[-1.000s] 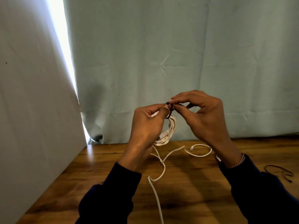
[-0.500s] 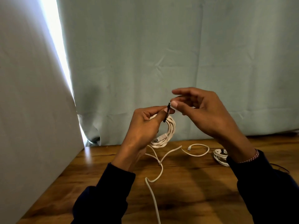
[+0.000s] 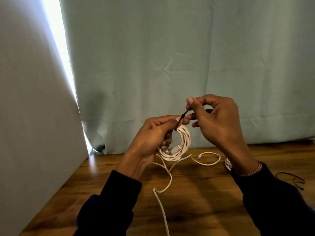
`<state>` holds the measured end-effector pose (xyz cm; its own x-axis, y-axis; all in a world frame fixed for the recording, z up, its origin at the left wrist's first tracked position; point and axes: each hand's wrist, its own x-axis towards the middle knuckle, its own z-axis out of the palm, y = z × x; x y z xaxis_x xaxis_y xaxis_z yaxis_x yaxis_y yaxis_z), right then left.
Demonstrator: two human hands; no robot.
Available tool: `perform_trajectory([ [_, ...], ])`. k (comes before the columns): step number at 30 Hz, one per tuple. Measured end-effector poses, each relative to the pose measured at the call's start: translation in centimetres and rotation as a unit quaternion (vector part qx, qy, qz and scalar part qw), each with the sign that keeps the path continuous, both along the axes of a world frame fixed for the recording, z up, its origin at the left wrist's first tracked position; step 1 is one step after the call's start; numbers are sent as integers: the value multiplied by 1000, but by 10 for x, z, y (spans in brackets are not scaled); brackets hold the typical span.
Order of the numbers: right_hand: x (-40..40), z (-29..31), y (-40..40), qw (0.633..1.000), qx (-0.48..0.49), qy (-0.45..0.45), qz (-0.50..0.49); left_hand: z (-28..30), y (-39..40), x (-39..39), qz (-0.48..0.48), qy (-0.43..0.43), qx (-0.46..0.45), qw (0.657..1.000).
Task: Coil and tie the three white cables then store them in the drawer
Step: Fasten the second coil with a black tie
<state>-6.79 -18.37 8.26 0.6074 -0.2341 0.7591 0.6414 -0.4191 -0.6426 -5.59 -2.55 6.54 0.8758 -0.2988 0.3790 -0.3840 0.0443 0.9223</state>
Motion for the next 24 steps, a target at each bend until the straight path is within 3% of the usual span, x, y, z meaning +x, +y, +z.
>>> perform_trajectory([
  [8, 15, -12, 2, 992, 8, -65, -111, 2, -2, -1, -27, 41, -31, 998],
  [14, 12, -11, 4, 994, 29, -41, -97, 2, -4, -4, -44, 36, -23, 998],
  [19, 8, -2, -2, 996, 69, 43, 40, 2, 2, 1, -44, 19, -19, 999],
  [24, 8, -1, -7, 958, 84, 168, 215, 0, 3, 5, -33, 19, -21, 999],
])
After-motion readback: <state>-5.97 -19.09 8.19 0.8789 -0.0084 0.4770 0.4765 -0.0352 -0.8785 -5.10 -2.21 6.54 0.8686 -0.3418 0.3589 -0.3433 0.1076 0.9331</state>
